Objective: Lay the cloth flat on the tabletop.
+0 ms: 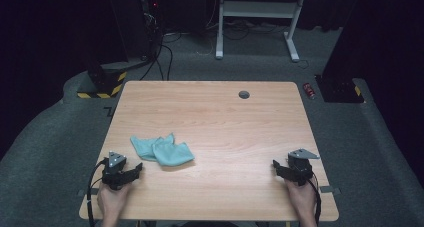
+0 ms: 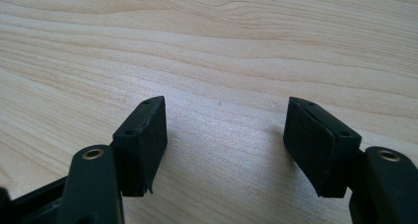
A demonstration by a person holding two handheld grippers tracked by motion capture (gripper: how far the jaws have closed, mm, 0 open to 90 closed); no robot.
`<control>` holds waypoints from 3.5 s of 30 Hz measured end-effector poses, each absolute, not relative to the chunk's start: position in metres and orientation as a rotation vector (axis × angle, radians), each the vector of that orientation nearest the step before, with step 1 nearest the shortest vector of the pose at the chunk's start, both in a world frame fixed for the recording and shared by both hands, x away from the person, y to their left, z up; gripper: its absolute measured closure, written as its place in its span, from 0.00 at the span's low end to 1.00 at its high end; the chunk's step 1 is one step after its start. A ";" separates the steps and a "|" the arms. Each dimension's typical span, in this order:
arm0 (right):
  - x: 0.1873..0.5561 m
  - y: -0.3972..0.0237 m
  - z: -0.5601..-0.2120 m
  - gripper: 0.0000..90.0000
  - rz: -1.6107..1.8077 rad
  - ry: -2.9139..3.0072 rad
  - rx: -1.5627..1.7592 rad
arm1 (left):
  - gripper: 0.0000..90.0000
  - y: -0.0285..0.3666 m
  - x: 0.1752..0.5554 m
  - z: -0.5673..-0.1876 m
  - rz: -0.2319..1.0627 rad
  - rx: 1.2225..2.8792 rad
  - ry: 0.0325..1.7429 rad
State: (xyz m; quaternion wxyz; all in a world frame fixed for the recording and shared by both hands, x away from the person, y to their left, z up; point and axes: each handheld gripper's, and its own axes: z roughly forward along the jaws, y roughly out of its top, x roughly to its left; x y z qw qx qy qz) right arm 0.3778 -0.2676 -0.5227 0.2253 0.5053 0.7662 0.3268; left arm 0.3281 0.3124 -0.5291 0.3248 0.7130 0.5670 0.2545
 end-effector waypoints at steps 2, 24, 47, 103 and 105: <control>0.378 -0.268 -0.523 0.37 0.901 2.115 1.390 | 0.34 0.312 0.328 -0.529 0.665 1.870 1.484; 0.378 -0.268 -0.523 0.33 0.896 2.113 1.397 | 0.21 0.307 0.331 -0.529 0.650 1.887 1.489; 0.380 -0.266 -0.523 0.25 0.876 2.093 1.426 | 0.16 0.305 0.331 -0.525 0.583 1.861 1.470; 0.379 -0.265 -0.523 0.26 0.873 2.087 1.438 | 0.86 0.248 0.383 -0.514 0.502 1.936 1.369; 0.379 -0.265 -0.523 0.26 0.873 2.086 1.438 | 0.92 0.248 0.383 -0.514 0.490 1.939 1.350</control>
